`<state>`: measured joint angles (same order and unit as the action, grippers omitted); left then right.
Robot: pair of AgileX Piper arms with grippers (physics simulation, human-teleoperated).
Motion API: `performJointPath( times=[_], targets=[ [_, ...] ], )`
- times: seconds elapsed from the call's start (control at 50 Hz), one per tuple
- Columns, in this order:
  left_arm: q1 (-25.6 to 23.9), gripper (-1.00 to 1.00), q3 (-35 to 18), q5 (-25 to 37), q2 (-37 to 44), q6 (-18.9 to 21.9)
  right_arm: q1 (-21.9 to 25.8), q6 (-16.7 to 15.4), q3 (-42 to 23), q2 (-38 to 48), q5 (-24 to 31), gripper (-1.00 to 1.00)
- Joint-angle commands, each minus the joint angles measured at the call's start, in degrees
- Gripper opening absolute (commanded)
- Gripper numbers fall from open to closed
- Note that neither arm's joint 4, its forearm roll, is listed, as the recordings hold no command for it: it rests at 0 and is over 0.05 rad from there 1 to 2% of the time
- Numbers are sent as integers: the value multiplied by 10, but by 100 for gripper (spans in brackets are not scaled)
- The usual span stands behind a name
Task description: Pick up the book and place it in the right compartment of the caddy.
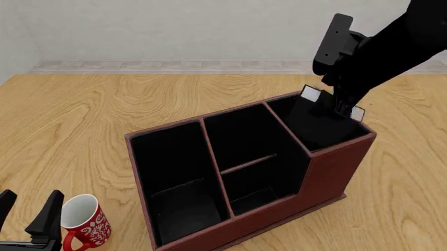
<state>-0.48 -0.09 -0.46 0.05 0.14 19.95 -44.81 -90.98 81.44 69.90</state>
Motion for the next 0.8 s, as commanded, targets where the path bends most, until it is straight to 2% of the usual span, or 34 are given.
performJointPath(
  times=[0.02,0.48,0.8],
  targets=[
    [-1,100,0,0,1,0,-21,23,15,-14,-21,100],
    [-1,100,0,0,1,0,-17,27,18,-31,-21,100],
    [-1,100,0,0,1,0,-16,34,71,-74,-60,100]
  ],
)
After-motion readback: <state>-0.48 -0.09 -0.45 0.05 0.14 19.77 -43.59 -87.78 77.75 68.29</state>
